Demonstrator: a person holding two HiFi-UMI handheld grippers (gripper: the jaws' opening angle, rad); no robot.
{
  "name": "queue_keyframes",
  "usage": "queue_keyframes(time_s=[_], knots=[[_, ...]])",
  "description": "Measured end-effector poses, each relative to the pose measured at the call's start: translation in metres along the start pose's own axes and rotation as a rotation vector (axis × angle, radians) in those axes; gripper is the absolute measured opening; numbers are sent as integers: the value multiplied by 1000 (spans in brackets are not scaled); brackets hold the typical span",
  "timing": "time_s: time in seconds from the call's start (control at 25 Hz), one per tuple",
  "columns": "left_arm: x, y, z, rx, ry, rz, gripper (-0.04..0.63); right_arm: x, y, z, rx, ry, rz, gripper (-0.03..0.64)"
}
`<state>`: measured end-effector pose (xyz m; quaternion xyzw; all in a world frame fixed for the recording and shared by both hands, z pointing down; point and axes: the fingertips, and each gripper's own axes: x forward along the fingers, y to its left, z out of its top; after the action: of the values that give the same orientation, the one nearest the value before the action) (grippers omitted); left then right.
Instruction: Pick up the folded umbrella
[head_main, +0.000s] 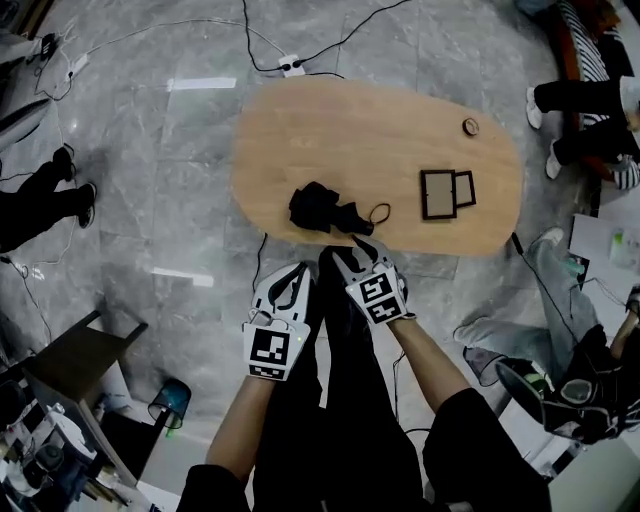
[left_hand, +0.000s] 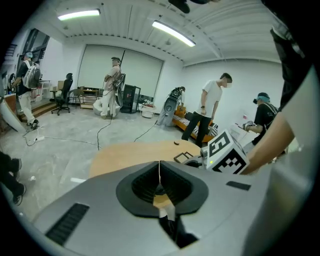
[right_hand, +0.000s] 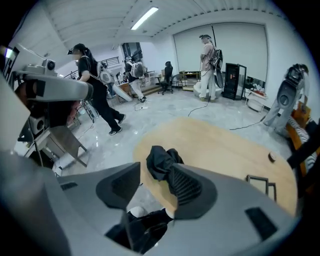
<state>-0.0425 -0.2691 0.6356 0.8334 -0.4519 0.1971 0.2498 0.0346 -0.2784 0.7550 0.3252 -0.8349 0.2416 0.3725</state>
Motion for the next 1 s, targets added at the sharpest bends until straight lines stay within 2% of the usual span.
queue_keyframes(time_s=[0.32,0.6,1.0], knots=[[5,17,-29,-44,32,27,15,35,-19,-20,-85,91,-2,231],[3,26,-48,-94,49,49,15,66,-24,-37,-175,176,29,299],[-3,36,-71,-145,61,72,15,116,-36,-51,-389,309,37,322]])
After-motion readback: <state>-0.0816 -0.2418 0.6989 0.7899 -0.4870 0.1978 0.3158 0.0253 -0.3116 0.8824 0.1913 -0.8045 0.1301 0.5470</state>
